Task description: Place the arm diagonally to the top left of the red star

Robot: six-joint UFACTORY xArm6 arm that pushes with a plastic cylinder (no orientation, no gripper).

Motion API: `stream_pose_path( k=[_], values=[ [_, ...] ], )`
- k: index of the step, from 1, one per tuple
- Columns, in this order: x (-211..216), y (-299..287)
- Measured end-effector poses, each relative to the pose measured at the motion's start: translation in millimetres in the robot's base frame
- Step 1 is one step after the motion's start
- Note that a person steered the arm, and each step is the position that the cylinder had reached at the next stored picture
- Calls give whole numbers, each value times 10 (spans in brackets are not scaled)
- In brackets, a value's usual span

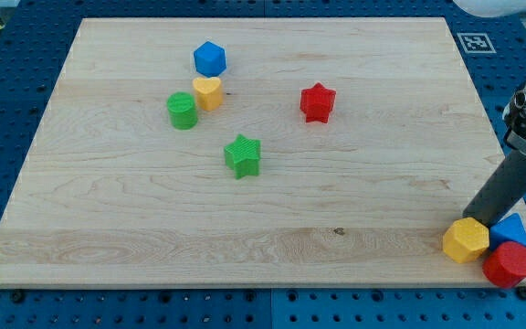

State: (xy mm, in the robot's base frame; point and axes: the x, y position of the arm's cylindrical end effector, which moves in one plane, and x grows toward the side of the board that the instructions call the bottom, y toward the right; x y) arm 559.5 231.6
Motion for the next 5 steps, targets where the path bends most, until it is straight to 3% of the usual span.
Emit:
stream_pose_path(
  k=[2,5],
  values=[
    [-686,-256],
    [-1836,-1294]
  ],
)
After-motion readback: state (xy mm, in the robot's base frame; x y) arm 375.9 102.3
